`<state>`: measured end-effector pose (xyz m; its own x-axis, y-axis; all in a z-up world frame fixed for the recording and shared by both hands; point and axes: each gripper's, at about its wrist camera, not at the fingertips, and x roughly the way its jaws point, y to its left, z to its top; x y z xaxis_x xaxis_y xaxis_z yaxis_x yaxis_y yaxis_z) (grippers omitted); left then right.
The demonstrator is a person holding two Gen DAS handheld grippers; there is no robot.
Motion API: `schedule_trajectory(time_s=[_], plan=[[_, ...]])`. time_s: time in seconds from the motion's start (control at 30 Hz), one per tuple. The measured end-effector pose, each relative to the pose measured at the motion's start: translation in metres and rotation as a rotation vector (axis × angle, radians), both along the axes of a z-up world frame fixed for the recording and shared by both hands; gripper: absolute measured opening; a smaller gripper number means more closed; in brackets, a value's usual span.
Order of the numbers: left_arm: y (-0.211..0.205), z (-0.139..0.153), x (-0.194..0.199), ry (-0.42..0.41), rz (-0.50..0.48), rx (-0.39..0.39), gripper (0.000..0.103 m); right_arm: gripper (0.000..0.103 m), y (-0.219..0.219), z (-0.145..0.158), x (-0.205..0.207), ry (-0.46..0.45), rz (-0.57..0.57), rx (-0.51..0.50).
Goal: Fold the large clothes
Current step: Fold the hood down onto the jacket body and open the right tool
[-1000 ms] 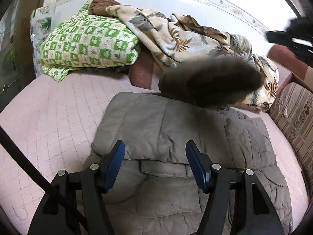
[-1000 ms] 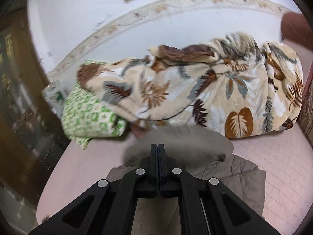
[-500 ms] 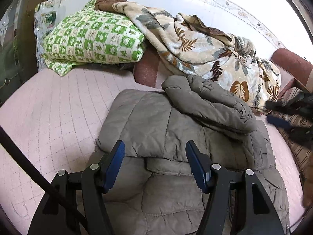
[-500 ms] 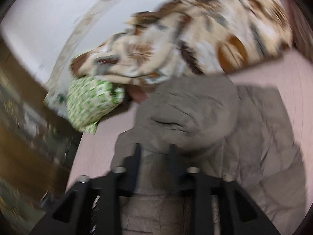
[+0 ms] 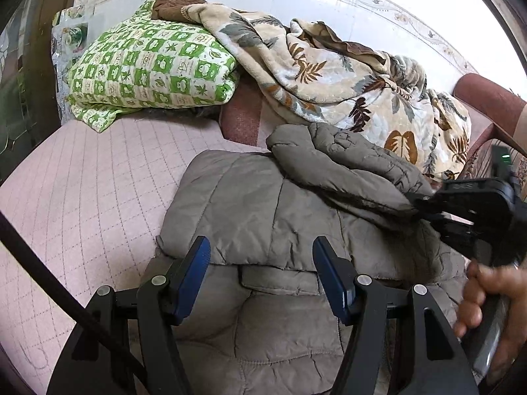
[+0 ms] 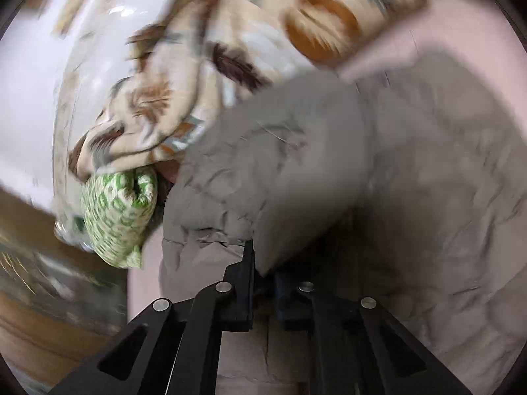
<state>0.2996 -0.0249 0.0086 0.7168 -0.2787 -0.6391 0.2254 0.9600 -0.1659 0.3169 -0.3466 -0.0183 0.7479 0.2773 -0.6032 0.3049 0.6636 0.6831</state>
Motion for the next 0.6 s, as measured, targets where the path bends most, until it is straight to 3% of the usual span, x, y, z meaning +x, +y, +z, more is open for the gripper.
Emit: schedule_trajectory(time_s=[0.23,0.3,0.47,0.6], plan=[[-0.002,0.004,-0.003,-0.01,-0.007,-0.015,0.064,0.008,0.022,0.032,-0.055,-0.097,0.061,-0.054],[-0.004,0.004,-0.004,-0.011,-0.011,-0.011,0.064,0.008,0.029,0.024,-0.068,-0.072,0.078,-0.07],[-0.013,0.0,-0.005,-0.015,-0.027,0.034,0.064,0.009,0.022,-0.028,-0.046,0.046,0.111,-0.098],[-0.014,0.001,-0.004,-0.022,-0.04,0.042,0.064,0.016,0.014,-0.023,-0.042,0.047,0.162,-0.121]])
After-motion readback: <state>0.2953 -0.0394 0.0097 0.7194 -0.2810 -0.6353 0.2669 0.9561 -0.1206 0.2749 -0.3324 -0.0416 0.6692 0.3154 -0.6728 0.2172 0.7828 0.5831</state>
